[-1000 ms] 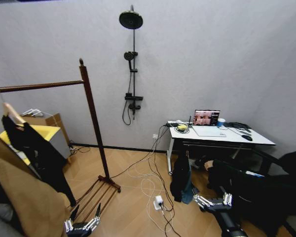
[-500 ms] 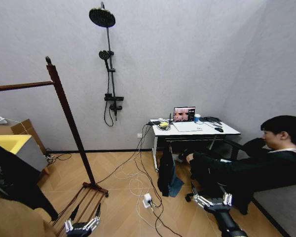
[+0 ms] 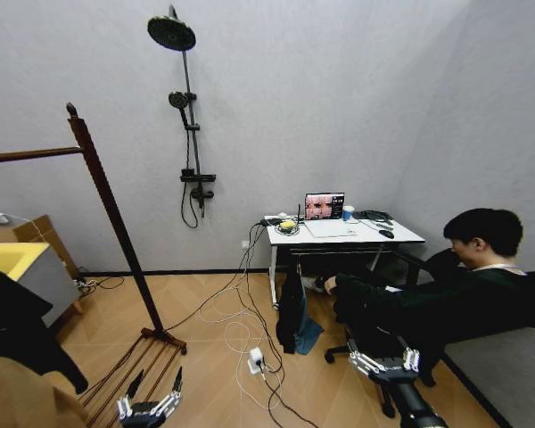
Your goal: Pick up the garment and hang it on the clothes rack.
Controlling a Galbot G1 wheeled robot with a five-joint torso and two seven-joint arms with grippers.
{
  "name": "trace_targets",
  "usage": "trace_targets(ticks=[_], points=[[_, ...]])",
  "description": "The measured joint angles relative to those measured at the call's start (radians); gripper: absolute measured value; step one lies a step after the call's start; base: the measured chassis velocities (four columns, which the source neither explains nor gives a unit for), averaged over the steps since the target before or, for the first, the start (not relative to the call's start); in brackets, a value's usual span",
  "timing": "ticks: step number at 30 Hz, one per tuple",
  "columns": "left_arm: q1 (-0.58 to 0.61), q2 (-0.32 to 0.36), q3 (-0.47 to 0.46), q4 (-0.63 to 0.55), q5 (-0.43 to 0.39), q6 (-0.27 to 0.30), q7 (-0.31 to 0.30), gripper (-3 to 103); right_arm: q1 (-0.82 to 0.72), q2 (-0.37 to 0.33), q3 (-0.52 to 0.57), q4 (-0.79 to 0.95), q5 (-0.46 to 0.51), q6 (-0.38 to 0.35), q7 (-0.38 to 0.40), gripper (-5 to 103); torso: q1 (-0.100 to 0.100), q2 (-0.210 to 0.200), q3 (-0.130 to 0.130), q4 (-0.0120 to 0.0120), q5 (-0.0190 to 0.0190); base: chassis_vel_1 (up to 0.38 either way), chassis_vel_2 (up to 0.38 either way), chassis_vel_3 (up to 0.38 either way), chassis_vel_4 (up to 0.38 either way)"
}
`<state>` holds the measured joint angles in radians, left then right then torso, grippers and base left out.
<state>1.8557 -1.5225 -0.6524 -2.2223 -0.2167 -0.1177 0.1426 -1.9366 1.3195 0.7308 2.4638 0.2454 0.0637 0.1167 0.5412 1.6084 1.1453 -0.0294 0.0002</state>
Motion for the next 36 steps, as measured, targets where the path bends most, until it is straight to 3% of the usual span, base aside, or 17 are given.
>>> trace_targets(ticks=[16, 32, 36], points=[[0.000, 0.000, -0.001, 0.000, 0.000, 0.000, -0.001, 100, 0.000, 0.000, 0.000, 0.000, 0.000, 0.000, 0.000, 100, 0.000, 0.000, 0.000, 0.0004, -0.0001, 0.039, -0.012, -0.038, 0.026], [0.000, 0.000, -0.001, 0.000, 0.000, 0.000, 0.000, 100, 0.000, 0.000, 0.000, 0.000, 0.000, 0.000, 0.000, 100, 0.000, 0.000, 0.000, 0.0001, -0.0007, 0.223, -0.224, -0.232, 0.231], [0.000, 0.000, -0.001, 0.000, 0.000, 0.000, -0.001, 100, 0.000, 0.000, 0.000, 0.000, 0.000, 0.000, 0.000, 100, 0.000, 0.000, 0.000, 0.0001, 0.0009, 0.359, -0.348, -0.337, 0.331]])
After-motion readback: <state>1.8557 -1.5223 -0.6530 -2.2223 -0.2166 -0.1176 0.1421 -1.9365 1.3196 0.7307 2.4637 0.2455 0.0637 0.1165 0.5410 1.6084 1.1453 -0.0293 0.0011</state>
